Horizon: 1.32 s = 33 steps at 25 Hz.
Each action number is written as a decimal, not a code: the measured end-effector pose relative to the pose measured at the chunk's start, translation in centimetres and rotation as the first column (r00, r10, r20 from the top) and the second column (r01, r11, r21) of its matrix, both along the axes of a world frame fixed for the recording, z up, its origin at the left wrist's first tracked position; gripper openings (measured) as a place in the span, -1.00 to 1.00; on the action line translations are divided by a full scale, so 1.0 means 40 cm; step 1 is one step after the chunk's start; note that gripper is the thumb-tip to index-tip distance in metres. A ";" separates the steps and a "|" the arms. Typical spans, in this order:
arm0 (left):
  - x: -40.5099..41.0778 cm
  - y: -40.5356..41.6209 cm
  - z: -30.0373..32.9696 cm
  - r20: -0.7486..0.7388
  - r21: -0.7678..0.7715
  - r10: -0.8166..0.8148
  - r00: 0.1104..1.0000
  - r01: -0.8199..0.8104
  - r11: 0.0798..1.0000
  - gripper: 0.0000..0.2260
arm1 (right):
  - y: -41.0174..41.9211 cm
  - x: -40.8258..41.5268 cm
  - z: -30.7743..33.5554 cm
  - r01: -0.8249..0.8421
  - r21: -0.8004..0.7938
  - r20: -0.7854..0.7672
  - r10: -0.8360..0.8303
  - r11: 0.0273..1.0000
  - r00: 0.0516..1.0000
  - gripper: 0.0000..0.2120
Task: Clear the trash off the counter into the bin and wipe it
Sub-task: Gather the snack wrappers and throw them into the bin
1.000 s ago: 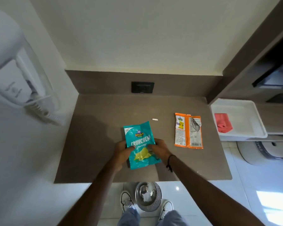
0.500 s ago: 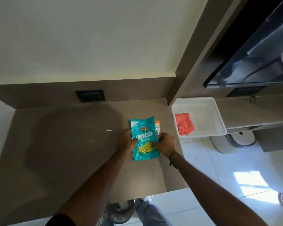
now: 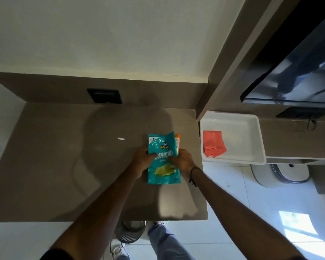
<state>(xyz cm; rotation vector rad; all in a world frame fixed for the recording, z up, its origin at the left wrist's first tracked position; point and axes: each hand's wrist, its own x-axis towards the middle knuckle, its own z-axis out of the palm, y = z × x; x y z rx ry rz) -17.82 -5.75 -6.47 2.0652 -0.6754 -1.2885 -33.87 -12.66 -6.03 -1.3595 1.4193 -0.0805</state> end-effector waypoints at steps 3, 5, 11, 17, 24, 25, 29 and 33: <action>0.007 0.065 0.032 -0.083 -0.075 -0.033 0.996 0.027 0.997 -0.86 | 0.042 -0.030 0.036 -0.014 0.040 0.075 0.011 0.999 0.997 -0.85; 0.029 0.128 0.054 -0.085 -0.100 -0.065 0.994 0.057 0.993 -0.91 | 0.084 -0.042 0.068 -0.106 0.073 0.057 0.102 0.992 0.993 -0.87; 0.130 0.423 0.131 0.109 -0.119 -0.213 0.971 0.225 0.967 -0.87 | 0.327 -0.019 0.155 -0.341 -0.007 0.047 0.341 0.940 0.939 -0.62; 0.151 0.730 0.158 0.324 0.038 -0.381 0.866 0.391 0.920 -0.70 | 0.602 0.049 0.122 -0.455 -0.384 -0.152 0.431 0.803 0.889 -0.79; 0.044 0.880 -0.124 0.510 0.213 -0.344 0.788 0.272 0.938 -0.77 | 0.788 0.063 -0.168 -0.446 -0.313 -0.299 0.359 0.838 0.884 -0.83; 0.028 0.884 -0.182 0.511 0.236 -0.348 0.786 0.261 0.936 -0.76 | 0.798 0.061 -0.224 -0.416 -0.281 -0.303 0.331 0.865 0.894 -0.81; -0.011 0.873 -0.480 0.506 0.323 -0.379 0.775 0.238 0.916 -0.74 | 0.806 0.064 -0.513 -0.255 -0.183 -0.312 0.190 0.950 0.931 -0.77; -0.045 0.883 -0.771 0.454 0.386 -0.410 0.791 0.241 0.891 -0.72 | 0.807 0.049 -0.804 -0.166 -0.044 -0.310 0.144 0.985 0.940 -0.72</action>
